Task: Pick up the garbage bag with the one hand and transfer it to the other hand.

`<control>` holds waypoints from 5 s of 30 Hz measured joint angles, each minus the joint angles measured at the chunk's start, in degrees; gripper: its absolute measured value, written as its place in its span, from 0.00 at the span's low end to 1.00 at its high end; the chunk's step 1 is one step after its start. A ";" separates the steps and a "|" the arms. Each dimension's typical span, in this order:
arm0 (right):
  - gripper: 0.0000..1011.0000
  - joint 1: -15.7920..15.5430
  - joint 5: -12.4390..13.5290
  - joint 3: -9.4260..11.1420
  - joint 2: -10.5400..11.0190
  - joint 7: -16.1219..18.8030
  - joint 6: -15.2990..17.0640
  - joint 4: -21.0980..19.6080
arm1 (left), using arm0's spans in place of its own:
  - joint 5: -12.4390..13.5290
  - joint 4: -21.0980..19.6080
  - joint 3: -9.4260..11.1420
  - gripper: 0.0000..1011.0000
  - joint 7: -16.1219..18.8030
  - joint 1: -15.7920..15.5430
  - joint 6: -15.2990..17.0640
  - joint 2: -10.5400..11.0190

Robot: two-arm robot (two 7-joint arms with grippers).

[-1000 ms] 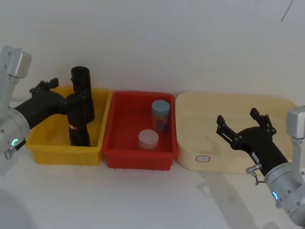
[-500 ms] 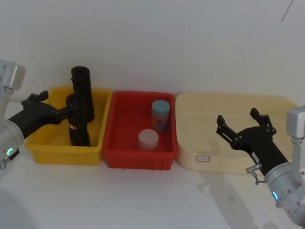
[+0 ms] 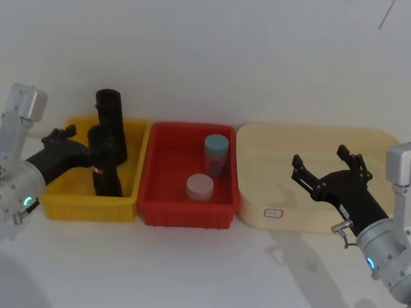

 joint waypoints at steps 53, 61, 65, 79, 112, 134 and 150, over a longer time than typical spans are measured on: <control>0.99 0.00 0.00 0.00 0.00 0.00 0.00 0.00 | 6.54 9.89 3.83 0.99 -0.10 -3.35 -0.89 -4.46; 0.99 0.00 0.00 0.00 0.00 0.00 0.00 0.00 | 7.03 10.18 3.87 0.90 0.07 -3.32 -1.18 -4.60; 0.99 0.00 0.00 0.00 0.00 0.00 0.00 0.00 | 7.20 10.29 3.89 0.81 0.16 -3.30 -1.28 -4.65; 0.99 0.72 0.04 -0.21 0.08 0.79 0.46 0.60 | 7.46 10.43 3.94 0.46 0.26 -3.26 -1.44 -4.73; 0.99 21.84 2.05 -12.00 -6.59 13.99 15.42 18.48 | 7.58 10.50 3.94 0.40 0.30 -3.26 -1.50 -4.75; 0.99 27.12 1.84 -16.35 -8.89 15.61 21.28 24.47 | 7.57 10.50 3.94 0.40 0.30 -3.26 -1.48 -4.75; 0.99 28.79 0.09 -17.32 -9.55 15.23 22.46 28.12 | 7.57 10.50 3.94 0.40 0.30 -3.26 -1.48 -4.75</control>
